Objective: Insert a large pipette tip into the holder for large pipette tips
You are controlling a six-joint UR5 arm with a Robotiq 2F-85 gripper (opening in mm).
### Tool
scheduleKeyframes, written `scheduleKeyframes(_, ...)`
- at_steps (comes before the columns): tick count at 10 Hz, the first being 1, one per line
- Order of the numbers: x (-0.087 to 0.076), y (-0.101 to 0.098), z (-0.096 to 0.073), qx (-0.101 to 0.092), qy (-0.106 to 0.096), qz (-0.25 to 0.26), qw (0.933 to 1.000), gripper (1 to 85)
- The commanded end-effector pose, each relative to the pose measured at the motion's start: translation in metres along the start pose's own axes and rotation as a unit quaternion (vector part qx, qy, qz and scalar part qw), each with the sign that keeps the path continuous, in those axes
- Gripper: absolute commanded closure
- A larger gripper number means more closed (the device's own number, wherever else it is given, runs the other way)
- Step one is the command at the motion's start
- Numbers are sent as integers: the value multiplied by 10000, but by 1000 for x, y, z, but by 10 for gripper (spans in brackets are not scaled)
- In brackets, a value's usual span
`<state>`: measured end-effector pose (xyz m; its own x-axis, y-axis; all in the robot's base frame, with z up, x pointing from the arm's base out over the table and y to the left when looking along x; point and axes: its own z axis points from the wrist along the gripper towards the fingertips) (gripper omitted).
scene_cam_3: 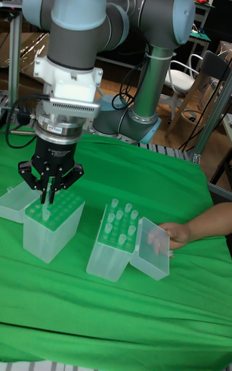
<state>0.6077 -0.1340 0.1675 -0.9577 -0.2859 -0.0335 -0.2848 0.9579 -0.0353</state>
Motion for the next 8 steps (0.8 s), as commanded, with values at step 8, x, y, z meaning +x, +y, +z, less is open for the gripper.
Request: scheduleKeyframes(8, -1, 0, -93, -177, 374, 1, 9991, 847)
